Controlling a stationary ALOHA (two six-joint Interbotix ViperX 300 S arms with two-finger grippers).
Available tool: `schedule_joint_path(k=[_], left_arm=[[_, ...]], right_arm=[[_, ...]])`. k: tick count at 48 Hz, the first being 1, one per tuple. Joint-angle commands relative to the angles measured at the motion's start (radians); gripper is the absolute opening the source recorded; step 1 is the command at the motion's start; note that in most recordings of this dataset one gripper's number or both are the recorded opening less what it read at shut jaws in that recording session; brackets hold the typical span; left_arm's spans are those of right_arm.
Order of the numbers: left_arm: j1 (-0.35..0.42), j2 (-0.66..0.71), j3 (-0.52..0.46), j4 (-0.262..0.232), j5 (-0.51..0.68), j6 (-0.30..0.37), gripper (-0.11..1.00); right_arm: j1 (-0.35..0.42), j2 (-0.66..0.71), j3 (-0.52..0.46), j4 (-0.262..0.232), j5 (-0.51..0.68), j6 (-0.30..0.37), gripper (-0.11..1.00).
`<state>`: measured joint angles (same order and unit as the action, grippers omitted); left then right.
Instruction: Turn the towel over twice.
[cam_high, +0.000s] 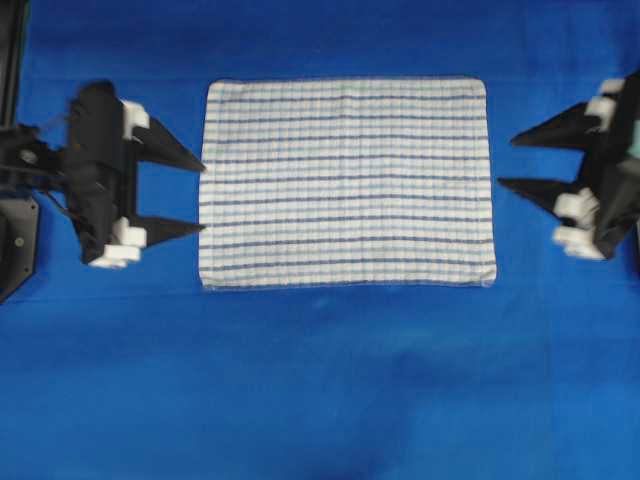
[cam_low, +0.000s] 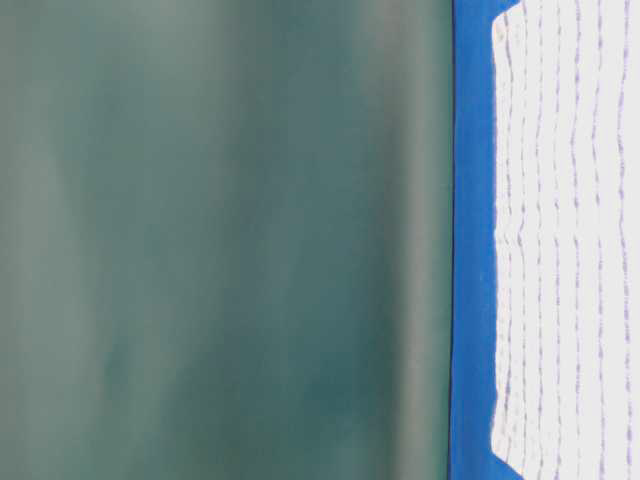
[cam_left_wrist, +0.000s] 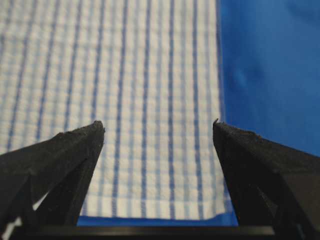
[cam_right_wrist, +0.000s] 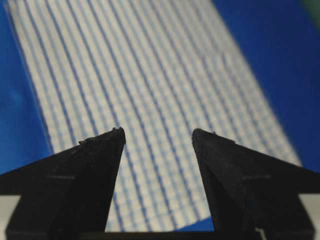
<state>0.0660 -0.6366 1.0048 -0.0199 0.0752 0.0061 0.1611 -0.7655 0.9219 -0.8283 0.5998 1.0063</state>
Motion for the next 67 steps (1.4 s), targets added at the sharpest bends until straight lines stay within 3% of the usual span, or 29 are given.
schedule_joint_path(k=[1, 11, 21, 38, 47, 54, 67], left_arm=[[0.02, -0.074, -0.018, -0.002, 0.012, 0.0, 0.84], [0.06, -0.238, 0.02, 0.0, 0.049, 0.032, 0.84], [0.067, -0.377, 0.084, 0.0, 0.067, 0.097, 0.84], [0.092, -0.546, 0.258, -0.002, 0.044, 0.077, 0.83], [0.092, -0.586, 0.327, -0.002, 0.02, 0.026, 0.83], [0.092, -0.588, 0.334, -0.002, 0.008, 0.011, 0.82], [0.092, -0.588, 0.336, -0.002, 0.008, 0.011, 0.82]], right_arm=[[0.002, -0.069, -0.014, -0.014, 0.002, -0.038, 0.62], [-0.002, -0.207, -0.005, -0.017, 0.044, -0.158, 0.61], [-0.003, -0.36, 0.075, -0.017, 0.063, -0.175, 0.6], [-0.006, -0.497, 0.259, -0.011, 0.057, -0.101, 0.59], [-0.015, -0.485, 0.334, -0.015, 0.025, 0.003, 0.55], [-0.02, -0.453, 0.367, -0.017, 0.0, 0.063, 0.54], [-0.02, -0.443, 0.37, -0.018, -0.011, 0.069, 0.54]])
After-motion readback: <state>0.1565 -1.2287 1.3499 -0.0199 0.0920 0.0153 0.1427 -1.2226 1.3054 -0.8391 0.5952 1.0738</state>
